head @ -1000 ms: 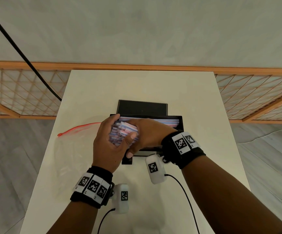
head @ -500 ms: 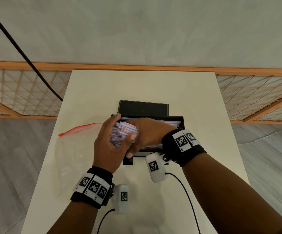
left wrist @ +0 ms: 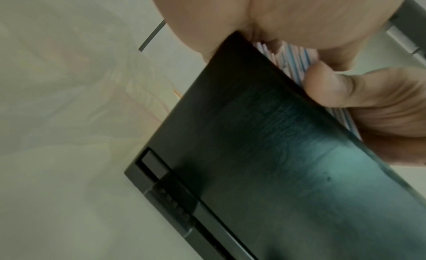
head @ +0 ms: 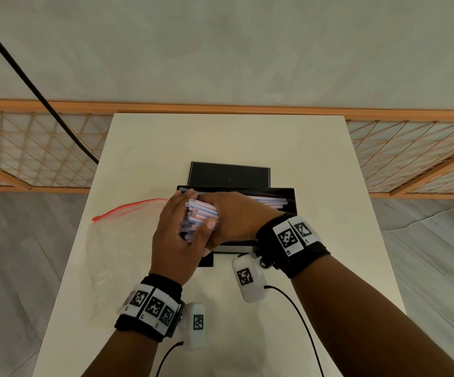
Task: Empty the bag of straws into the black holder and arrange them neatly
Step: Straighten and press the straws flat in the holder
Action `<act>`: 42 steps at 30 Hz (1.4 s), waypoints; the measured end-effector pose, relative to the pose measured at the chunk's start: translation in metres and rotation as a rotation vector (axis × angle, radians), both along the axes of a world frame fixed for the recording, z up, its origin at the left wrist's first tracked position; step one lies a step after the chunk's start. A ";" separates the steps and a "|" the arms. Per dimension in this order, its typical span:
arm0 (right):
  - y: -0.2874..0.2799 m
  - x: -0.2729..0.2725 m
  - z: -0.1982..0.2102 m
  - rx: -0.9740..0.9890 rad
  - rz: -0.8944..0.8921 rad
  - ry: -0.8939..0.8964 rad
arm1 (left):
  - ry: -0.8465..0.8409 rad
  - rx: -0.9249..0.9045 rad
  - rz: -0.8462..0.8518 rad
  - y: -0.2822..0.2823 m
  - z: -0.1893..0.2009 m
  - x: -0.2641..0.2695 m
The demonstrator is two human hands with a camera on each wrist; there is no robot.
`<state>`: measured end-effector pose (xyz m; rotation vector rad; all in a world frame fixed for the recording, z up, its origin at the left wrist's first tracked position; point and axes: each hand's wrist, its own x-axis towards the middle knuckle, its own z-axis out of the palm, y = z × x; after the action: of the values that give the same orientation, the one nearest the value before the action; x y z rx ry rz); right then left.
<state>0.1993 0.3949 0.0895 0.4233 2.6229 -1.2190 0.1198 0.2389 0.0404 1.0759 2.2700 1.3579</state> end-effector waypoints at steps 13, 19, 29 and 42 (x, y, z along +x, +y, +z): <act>-0.014 0.039 -0.003 0.304 -0.264 0.134 | -0.030 -0.010 0.007 0.000 -0.002 -0.001; -0.029 0.042 -0.009 0.286 -0.244 0.042 | -0.030 0.001 0.022 0.002 -0.002 0.001; -0.033 0.024 -0.019 0.152 -0.221 -0.002 | 0.002 -0.002 0.041 0.003 0.000 0.003; -0.021 0.009 -0.016 0.024 -0.094 -0.068 | 0.013 -0.019 0.049 0.004 0.000 0.001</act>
<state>0.2083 0.3738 0.0735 0.5877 2.5884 -1.1802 0.1205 0.2425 0.0399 1.0320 2.3287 1.3488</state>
